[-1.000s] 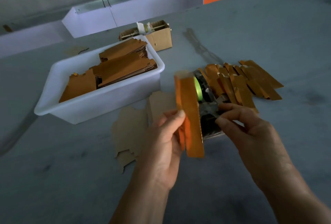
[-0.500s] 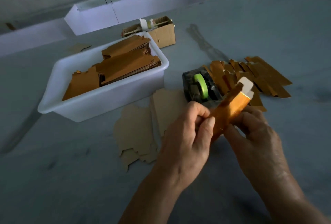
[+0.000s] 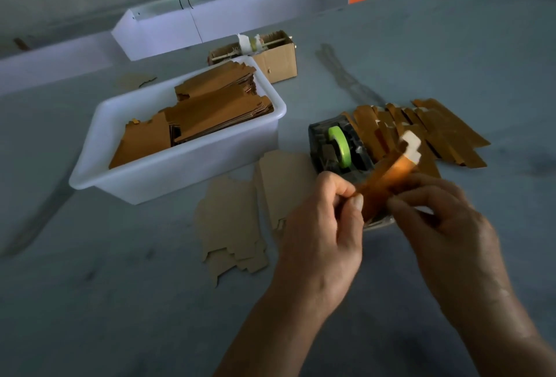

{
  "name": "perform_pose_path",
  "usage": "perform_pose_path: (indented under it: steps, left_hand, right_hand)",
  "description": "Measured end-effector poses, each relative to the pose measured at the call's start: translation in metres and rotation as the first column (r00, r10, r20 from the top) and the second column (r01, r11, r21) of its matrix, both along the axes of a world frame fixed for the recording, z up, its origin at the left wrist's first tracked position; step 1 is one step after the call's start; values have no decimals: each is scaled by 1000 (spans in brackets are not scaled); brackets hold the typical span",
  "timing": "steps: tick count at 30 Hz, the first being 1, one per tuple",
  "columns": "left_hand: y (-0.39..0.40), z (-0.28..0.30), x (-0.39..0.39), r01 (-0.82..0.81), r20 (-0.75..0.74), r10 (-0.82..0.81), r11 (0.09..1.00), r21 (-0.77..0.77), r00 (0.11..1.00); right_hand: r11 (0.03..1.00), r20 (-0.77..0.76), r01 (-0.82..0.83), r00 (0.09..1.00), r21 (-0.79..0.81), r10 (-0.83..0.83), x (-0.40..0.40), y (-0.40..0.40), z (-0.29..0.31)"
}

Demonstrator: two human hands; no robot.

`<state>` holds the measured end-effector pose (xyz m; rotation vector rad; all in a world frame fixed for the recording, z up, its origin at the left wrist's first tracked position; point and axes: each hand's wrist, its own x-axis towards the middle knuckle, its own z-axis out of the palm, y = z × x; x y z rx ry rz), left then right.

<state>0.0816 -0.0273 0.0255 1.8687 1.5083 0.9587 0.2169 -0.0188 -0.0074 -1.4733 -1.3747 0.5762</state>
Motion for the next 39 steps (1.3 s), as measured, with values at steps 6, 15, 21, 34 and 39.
perform_pose_path:
  steps: [6,15,21,34,39]
  left_hand:
    - [10,11,-3,-15,341,134,943,-332,930]
    - [5,16,1,-55,301,125,972,-230,945]
    - [0,18,-3,8,344,89,963,-271,935]
    - [-5,15,-9,29,327,93,936,-350,941]
    - [-5,11,-9,-24,291,89,976,-218,952]
  right_hand:
    - [984,-204,-172,963,55,179,11,-14,15]
    - [951,-81,-308,949,-14,306,0,-8,29]
    - [955,-78,-292,955,-60,287,-3,-8,26]
    - [959,83,-233,965,-162,248,-11,-14,35]
    - [961,110,-214,966,-176,235,-15,-16,36]
